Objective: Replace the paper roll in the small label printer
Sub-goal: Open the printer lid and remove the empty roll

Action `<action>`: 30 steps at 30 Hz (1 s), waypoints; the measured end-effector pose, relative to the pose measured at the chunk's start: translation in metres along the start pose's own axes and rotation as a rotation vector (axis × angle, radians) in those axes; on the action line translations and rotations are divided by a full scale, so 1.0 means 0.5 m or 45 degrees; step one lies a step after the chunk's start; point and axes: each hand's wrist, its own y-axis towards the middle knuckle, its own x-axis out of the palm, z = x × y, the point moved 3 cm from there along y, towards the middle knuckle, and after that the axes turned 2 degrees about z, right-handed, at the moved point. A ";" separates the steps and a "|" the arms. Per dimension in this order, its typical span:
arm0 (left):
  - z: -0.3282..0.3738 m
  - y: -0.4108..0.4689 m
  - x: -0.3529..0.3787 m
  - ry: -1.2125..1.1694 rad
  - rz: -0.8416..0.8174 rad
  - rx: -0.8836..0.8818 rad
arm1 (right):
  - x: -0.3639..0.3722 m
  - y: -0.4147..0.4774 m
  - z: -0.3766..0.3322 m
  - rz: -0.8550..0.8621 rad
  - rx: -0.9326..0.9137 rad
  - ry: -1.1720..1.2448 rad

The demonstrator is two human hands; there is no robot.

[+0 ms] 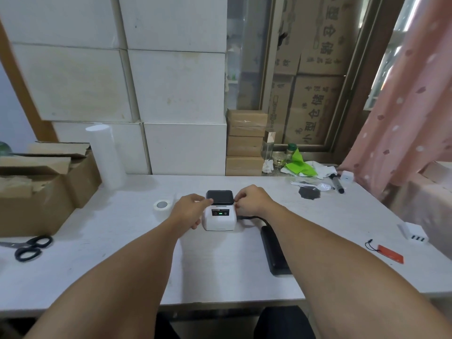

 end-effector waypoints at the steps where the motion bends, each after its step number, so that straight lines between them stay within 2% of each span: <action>1: 0.006 0.001 0.002 0.014 0.019 0.016 | -0.003 0.000 -0.004 0.004 -0.002 0.020; 7: 0.041 -0.007 0.012 0.044 0.139 0.035 | -0.028 -0.008 -0.019 0.021 0.056 0.314; 11: 0.050 -0.002 0.011 -0.014 0.091 -0.001 | -0.038 -0.010 -0.019 0.060 0.118 0.539; 15: 0.054 0.009 0.006 -0.021 0.072 0.053 | -0.022 0.003 -0.014 0.123 0.160 0.620; 17: 0.055 0.016 0.003 0.067 0.127 0.123 | -0.009 0.009 -0.008 0.144 0.194 0.688; 20: 0.060 0.031 -0.002 0.356 0.220 0.283 | 0.003 0.014 -0.002 0.171 0.228 0.812; 24: 0.075 0.043 -0.004 0.637 0.253 0.446 | 0.002 0.022 0.002 0.182 0.243 0.921; 27: 0.083 0.055 -0.011 0.711 0.258 0.507 | -0.003 0.026 0.002 0.157 0.250 0.998; 30: 0.083 0.070 -0.023 0.650 0.252 0.473 | -0.010 0.032 0.002 0.108 0.240 1.020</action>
